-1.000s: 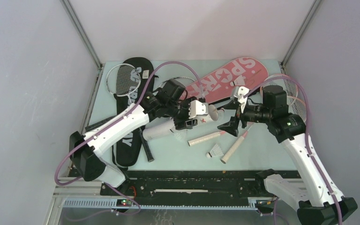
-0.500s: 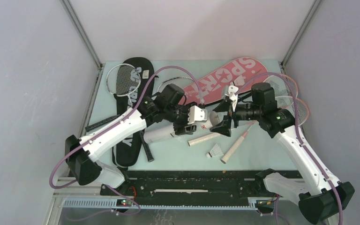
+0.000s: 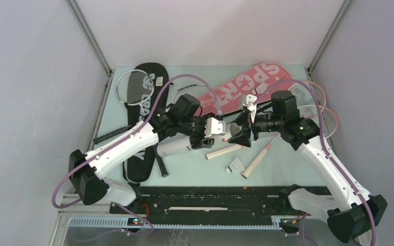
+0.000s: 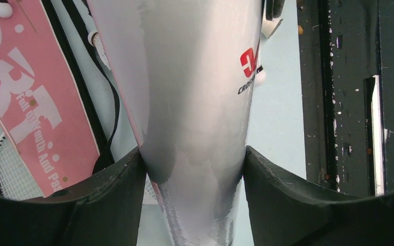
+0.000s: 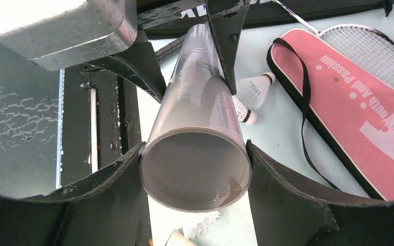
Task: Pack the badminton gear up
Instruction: Open the lid of the shuttle tube.
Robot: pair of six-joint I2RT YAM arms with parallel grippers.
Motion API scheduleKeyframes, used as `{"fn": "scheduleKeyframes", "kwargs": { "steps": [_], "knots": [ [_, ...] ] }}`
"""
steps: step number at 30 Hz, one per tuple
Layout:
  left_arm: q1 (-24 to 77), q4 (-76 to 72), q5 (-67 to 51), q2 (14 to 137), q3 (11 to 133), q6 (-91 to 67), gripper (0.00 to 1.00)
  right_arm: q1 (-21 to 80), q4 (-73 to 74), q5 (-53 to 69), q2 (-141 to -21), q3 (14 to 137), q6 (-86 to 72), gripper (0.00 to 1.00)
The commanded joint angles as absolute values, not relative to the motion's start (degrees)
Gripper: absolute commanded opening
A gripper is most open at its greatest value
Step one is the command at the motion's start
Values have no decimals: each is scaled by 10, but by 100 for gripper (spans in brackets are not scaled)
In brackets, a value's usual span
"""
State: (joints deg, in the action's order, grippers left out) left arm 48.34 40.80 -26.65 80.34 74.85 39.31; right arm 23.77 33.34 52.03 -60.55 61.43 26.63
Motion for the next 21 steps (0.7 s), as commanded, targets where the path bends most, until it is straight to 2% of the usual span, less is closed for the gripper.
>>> {"fn": "scheduleKeyframes", "kwargs": {
  "steps": [1,6,8,9,16,21],
  "knots": [
    [486,354,-252,756,704,393,48,238,309,486,-592,612,242,47],
    [467,301,-227,717,642,389,72,229,289,494,-586,613,202,43],
    [453,275,-236,704,619,381,93,222,287,501,-588,612,189,42],
    [447,263,-241,697,606,381,99,218,286,506,-590,613,183,41],
    [442,166,-245,695,540,398,100,212,284,525,-597,613,166,40],
    [442,145,-254,735,551,407,100,209,286,534,-599,612,164,40]
  ]
}}
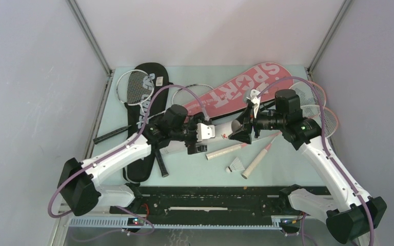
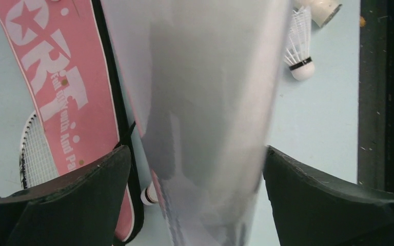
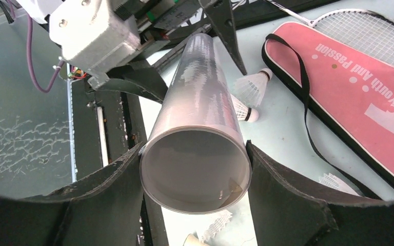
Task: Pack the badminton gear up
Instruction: Open the lid of the shuttle tube.
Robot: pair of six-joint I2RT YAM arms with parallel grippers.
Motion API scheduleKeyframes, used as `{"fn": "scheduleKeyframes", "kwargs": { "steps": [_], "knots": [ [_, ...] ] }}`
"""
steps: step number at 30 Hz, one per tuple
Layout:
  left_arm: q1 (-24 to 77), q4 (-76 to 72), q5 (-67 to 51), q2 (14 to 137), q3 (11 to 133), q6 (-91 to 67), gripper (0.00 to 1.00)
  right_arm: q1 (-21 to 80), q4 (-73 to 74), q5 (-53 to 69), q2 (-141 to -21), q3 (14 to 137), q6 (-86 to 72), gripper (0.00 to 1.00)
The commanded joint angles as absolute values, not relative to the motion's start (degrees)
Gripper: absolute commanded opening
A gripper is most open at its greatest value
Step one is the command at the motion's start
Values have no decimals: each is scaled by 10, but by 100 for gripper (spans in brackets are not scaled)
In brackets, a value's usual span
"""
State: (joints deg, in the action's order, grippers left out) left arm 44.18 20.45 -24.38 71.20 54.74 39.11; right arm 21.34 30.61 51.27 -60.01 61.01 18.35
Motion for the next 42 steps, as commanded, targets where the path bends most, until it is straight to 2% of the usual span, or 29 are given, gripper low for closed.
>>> {"fn": "scheduleKeyframes", "kwargs": {
  "steps": [1,6,8,13,17,19,22,28,36,42],
  "knots": [
    [442,145,-256,742,556,407,100,208,287,535,-599,612,164,40],
    [443,144,-268,755,555,406,93,206,290,538,-600,611,165,40],
    [443,144,-267,751,550,404,90,205,283,535,-595,604,164,43],
    [443,152,-258,714,540,408,78,200,297,503,-581,596,189,64],
    [443,175,-257,699,545,416,60,192,315,482,-557,596,213,79],
    [443,179,-254,697,546,418,57,190,323,476,-543,595,223,89],
    [442,177,-253,694,544,419,57,188,359,450,-521,606,263,95],
    [443,168,-251,690,547,417,59,193,449,411,-488,642,342,92],
    [443,162,-252,707,553,414,60,215,480,428,-489,661,365,73],
    [443,161,-257,718,560,408,61,238,476,430,-510,663,368,68]
  ]
}}
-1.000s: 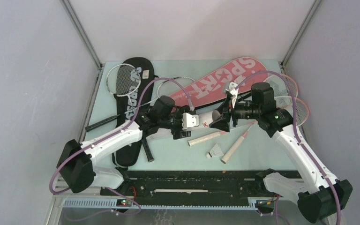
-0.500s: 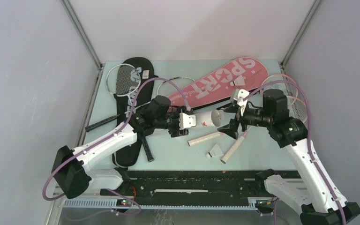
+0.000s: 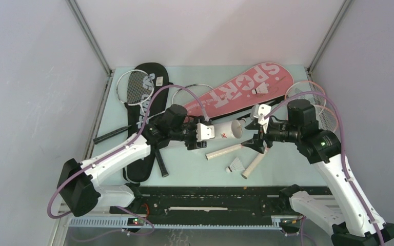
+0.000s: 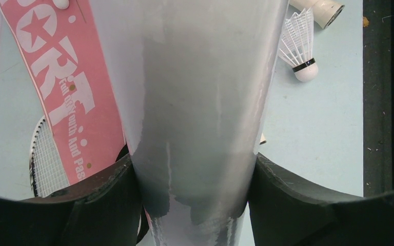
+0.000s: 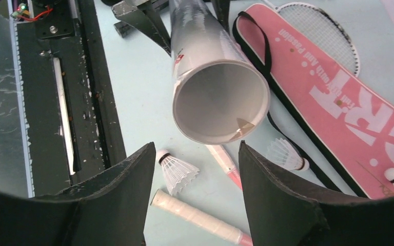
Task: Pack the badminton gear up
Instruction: Open the lid of the shuttle tube.
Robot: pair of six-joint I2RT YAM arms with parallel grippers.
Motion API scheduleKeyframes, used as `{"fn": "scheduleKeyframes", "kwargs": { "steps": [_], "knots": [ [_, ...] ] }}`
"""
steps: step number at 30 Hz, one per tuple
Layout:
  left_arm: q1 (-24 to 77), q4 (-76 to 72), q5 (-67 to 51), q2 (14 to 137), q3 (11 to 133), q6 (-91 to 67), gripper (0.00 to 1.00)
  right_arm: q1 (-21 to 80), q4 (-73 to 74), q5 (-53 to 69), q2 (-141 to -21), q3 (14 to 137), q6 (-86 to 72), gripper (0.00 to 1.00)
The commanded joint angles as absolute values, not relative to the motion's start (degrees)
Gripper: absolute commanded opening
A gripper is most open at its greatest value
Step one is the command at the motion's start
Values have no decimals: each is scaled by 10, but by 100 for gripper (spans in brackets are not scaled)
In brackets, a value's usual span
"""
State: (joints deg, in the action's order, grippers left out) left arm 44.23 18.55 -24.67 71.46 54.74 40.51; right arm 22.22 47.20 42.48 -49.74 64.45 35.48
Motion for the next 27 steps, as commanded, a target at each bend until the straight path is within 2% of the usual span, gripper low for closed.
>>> {"fn": "scheduleKeyframes", "kwargs": {
  "steps": [1,13,17,20,22,23,27],
  "knots": [
    [444,161,-258,719,561,407,61,242,474,428,-513,662,368,68],
    [451,162,-259,736,569,400,62,279,465,424,-545,663,375,54],
    [453,162,-259,737,572,399,63,284,463,412,-549,657,378,41],
    [453,164,-258,735,570,401,63,285,463,400,-548,656,383,20],
    [453,166,-255,733,569,410,63,285,467,391,-545,656,388,3],
    [454,166,-251,731,567,416,64,284,471,389,-543,656,391,0],
    [453,166,-234,719,550,454,64,283,495,399,-533,656,409,0]
  ]
}}
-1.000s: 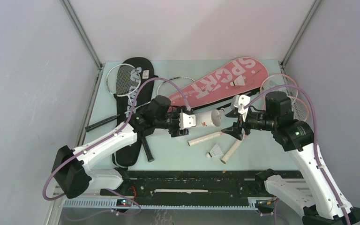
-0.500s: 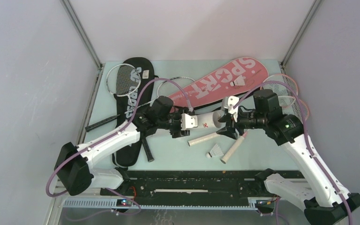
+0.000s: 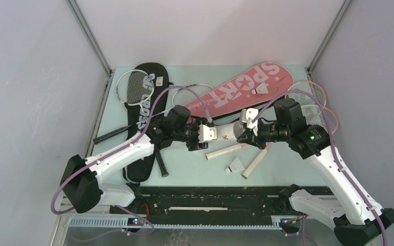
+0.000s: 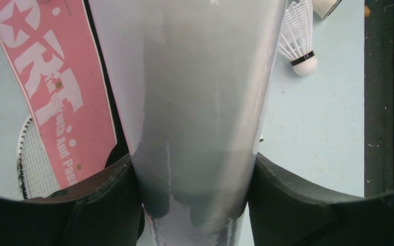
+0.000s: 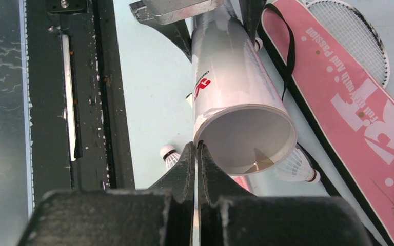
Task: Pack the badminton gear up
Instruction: Open the lid of the shuttle tube.
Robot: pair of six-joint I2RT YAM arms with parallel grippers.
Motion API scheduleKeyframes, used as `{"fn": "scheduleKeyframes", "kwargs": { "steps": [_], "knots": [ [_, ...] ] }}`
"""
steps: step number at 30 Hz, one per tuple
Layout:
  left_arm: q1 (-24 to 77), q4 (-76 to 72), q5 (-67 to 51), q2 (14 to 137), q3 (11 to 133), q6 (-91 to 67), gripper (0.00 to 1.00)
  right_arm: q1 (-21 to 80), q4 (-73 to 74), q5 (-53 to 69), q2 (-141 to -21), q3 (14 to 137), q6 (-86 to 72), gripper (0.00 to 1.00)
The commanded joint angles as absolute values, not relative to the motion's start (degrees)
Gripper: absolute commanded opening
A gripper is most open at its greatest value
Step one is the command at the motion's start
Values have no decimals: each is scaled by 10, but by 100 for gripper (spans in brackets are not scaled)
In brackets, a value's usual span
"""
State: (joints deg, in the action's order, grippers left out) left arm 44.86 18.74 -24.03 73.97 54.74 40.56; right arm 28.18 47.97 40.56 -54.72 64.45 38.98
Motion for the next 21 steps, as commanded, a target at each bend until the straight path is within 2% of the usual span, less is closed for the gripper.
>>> {"fn": "scheduleKeyframes", "kwargs": {
  "steps": [1,21],
  "knots": [
    [453,166,-231,715,546,464,64,283,503,403,-529,656,416,0],
    [453,157,-218,728,532,478,61,238,586,422,-491,656,457,0]
  ]
}}
